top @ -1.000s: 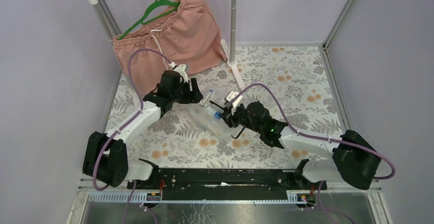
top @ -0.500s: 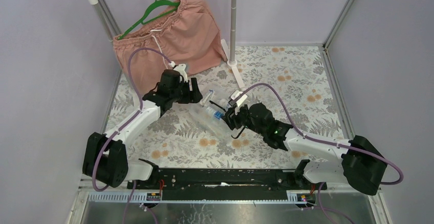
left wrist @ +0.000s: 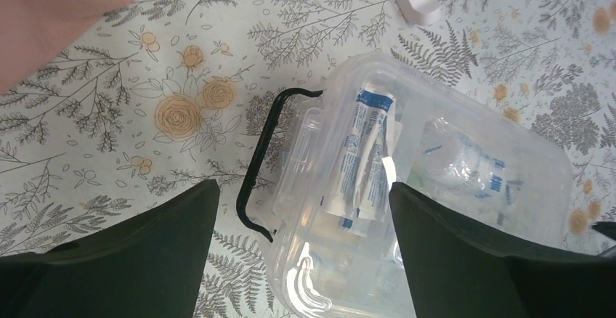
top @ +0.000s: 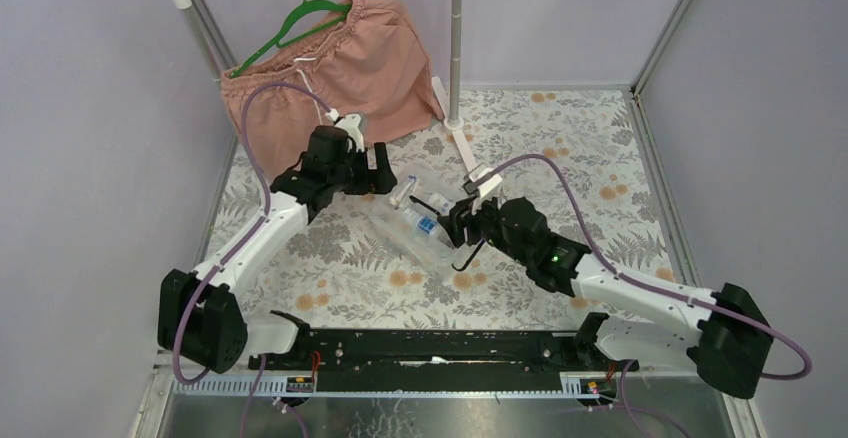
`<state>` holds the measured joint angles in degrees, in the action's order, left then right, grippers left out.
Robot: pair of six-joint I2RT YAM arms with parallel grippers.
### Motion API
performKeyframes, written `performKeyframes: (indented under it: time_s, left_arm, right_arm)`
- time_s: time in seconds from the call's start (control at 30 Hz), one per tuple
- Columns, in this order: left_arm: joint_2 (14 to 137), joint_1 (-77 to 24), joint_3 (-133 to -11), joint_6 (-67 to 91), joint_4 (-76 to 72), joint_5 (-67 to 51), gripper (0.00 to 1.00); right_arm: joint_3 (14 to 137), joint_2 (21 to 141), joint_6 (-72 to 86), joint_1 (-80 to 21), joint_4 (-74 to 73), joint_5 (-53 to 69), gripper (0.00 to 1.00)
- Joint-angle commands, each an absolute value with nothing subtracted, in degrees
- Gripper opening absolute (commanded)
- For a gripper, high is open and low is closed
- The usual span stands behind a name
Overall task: Organize the medicine kit
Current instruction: Close the lid of the medicine box.
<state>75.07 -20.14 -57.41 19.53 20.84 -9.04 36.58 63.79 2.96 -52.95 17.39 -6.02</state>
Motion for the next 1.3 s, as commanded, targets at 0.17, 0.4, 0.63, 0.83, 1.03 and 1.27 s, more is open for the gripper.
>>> performKeyframes:
  time_s: [0.17, 0.4, 0.63, 0.83, 1.03, 1.27]
  left_arm:
    - [70.99, -17.12, -57.26, 22.94, 16.05, -11.88, 0.97]
    - [70.27, -15.29, -56.87, 23.03, 15.03, -13.38, 0.97]
    - [68.0, -13.66, -56.75, 21.23, 16.63, -12.2, 0.97]
    - [65.67, -13.03, -55.34, 21.05, 17.08, -11.86, 0.97]
    - [64.65, -12.65, -54.51, 20.61, 17.49, -11.95, 0.97]
    - [65.53, -12.37, -53.91, 20.3, 17.04, -13.19, 0.97]
  right_arm:
    - [36.74, 54.16, 16.97, -53.61, 13.82, -21.89, 0.62]
    - [39.55, 55.68, 8.3, -53.5, 10.77, -6.74, 0.64]
    - [47.96, 65.82, 0.86, -53.16, 5.45, -4.53, 0.68]
    - [53.69, 73.88, -1.28, -51.12, 4.65, -0.95, 0.68]
    - [55.99, 77.66, -1.85, -50.36, 4.46, 3.26, 0.66]
    - [56.41, 79.53, -1.63, -50.36, 3.75, 2.1, 0.64]
